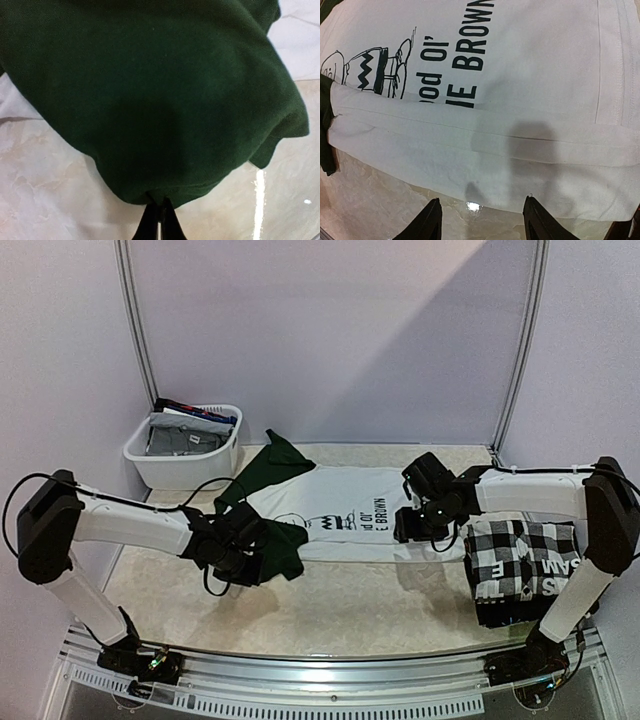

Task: Fold and stack the mixed laundry pile
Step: Fold the flattened T-shirt at the center of the board.

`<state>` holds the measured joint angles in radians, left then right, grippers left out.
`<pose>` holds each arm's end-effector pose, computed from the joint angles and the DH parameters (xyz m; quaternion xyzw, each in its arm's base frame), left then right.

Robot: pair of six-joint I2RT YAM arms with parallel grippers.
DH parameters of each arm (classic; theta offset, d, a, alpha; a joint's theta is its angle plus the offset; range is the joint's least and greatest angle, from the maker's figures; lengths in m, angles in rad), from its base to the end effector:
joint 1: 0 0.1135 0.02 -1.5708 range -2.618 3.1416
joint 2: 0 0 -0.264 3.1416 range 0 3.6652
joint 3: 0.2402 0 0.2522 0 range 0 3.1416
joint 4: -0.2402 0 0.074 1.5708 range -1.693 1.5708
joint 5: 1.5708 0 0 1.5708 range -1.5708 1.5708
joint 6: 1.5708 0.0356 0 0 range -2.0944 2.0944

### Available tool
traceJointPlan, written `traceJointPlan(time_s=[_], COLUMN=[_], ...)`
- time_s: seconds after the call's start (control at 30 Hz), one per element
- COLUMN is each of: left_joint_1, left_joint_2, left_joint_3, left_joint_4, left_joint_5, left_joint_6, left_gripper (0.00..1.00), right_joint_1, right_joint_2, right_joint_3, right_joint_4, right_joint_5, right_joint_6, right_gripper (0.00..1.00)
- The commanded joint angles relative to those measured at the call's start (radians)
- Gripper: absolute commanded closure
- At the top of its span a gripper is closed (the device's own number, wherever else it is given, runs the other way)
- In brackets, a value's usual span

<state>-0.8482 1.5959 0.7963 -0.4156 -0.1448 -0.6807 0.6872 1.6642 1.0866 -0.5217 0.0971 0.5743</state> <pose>0.1880 -0.2054 0.1412 0.0694 0.9793 -0.0707 0.1766 0.2591 0.2081 0.1954 -0.0435 0.9703 0.0995 0.2162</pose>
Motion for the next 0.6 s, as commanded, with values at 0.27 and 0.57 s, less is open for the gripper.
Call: traceJointPlan(time_s=[0.27, 0.57], left_joint_1=[0.032, 0.171], left_joint_2=[-0.113, 0.053], left_joint_3=[0.233, 0.486], left_joint_4=[-0.029, 0.029], left_joint_5=[-0.108, -0.043], left_joint_6=[0.097, 0.135], left_gripper=[1.0, 1.0], right_joint_1=[-0.001, -0.001], right_joint_2=[-0.047, -0.085], right_joint_3=[-0.061, -0.108], right_joint_4=[0.154, 0.25], right_joint_5=[-0.104, -0.203], right_joint_6=[-0.014, -0.03], right_gripper=[0.46, 0.47])
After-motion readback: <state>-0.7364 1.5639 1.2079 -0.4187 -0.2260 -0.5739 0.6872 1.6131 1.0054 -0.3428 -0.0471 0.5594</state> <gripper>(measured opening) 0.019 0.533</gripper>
